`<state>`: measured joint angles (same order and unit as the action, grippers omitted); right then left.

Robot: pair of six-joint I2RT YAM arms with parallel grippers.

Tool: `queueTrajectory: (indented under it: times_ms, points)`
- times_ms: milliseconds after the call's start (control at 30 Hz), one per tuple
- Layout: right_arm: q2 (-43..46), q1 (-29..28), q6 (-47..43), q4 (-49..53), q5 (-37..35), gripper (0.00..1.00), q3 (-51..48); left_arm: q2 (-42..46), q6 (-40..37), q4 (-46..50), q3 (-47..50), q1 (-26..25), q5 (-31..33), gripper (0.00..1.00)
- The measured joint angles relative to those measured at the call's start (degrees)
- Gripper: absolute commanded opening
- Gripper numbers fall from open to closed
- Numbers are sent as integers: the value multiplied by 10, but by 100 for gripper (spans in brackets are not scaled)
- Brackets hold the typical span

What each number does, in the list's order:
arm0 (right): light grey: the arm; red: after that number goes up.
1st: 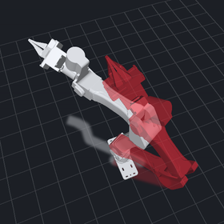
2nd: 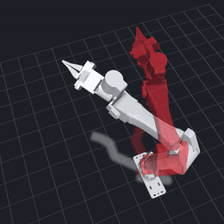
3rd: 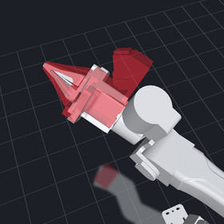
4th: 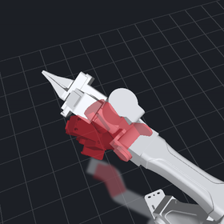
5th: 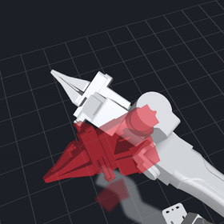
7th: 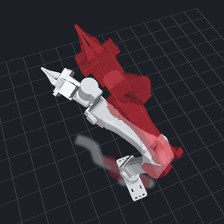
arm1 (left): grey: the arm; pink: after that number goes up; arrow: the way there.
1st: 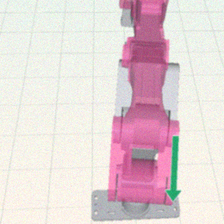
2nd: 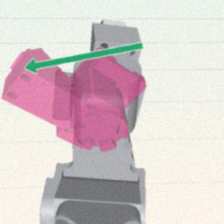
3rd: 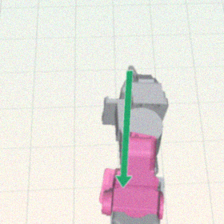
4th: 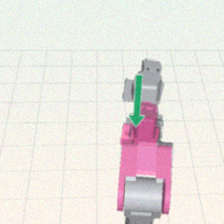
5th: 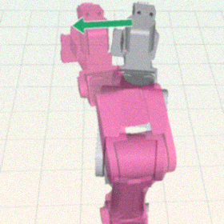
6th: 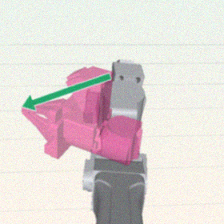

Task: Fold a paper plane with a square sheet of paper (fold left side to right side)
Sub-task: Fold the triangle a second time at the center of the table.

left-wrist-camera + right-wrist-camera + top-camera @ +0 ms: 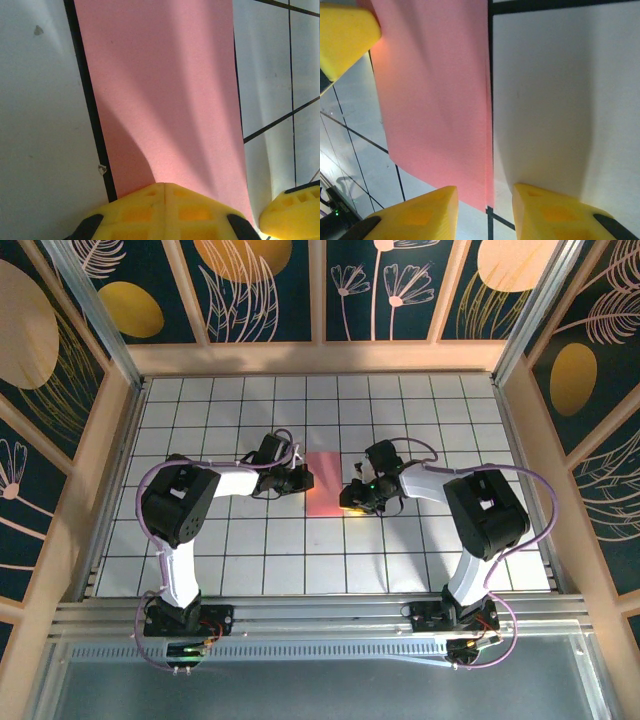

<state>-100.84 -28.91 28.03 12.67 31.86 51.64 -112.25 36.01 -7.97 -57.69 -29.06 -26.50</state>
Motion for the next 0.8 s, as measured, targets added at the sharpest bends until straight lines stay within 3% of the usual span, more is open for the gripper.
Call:
queueTrajectory:
  times_ms: [800]
  points:
    - [-2,-15,43,-33,29,31,-8,0,-4,0,0,0,0,0]
